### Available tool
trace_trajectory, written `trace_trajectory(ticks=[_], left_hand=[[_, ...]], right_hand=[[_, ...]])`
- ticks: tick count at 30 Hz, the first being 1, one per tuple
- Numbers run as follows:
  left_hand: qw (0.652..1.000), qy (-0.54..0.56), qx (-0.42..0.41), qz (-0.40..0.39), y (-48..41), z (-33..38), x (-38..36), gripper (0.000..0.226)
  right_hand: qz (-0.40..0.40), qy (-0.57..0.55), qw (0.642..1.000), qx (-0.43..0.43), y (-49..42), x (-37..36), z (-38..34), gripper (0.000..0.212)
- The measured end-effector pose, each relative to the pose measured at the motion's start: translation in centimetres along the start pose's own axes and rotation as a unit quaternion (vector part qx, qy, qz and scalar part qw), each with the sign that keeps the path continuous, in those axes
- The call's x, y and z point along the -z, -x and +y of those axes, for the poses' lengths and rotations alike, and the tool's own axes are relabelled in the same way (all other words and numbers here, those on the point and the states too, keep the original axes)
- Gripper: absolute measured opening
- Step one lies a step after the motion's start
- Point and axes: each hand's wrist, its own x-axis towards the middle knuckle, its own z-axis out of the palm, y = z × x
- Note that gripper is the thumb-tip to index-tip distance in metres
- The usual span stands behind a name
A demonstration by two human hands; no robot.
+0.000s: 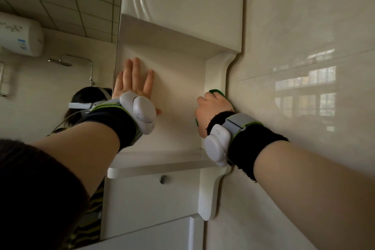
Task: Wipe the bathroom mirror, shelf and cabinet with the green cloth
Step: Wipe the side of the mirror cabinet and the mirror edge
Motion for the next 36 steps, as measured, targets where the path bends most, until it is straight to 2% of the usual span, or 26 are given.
trace_trajectory(ticks=[5, 15, 21, 24, 27, 30, 32, 34, 36], left_hand=[[1.000, 0.008, -0.003, -0.012, 0.0, -0.1, -0.1, 0.113], [0.999, 0.016, 0.002, -0.034, 0.1, 0.3, 0.3, 0.111], [0.999, 0.023, 0.007, -0.040, 0.0, 0.3, 0.1, 0.111], [0.999, 0.029, 0.007, -0.038, 0.0, 0.2, 0.2, 0.111], [0.999, 0.025, 0.006, -0.047, -0.1, 0.2, 0.3, 0.112], [0.998, 0.037, 0.002, -0.051, -0.1, 0.2, 0.3, 0.111], [0.997, 0.039, 0.002, -0.062, -0.2, 0.1, 0.4, 0.110], [0.996, 0.034, 0.006, -0.077, -0.2, 0.1, 0.4, 0.111], [0.996, 0.029, 0.006, -0.080, -0.2, 0.1, 0.5, 0.110]], right_hand=[[-0.063, -0.005, 0.998, 0.020, 0.6, 0.0, -0.4, 0.026], [-0.121, -0.008, 0.992, 0.048, 1.7, -0.5, -1.5, 0.021], [-0.107, -0.056, 0.992, 0.041, 2.2, 0.6, -1.4, 0.025], [-0.054, -0.092, 0.994, 0.027, 2.6, 1.6, -0.5, 0.029], [0.054, -0.148, 0.987, -0.024, 2.6, 2.2, 0.9, 0.038], [0.202, -0.178, 0.959, -0.085, 2.0, 2.2, 2.4, 0.041], [0.274, -0.203, 0.931, -0.126, 1.4, 2.2, 3.0, 0.043], [0.317, -0.232, 0.905, -0.162, 0.6, 2.3, 3.6, 0.045], [0.326, -0.248, 0.894, -0.180, -0.2, 2.3, 3.9, 0.046]])
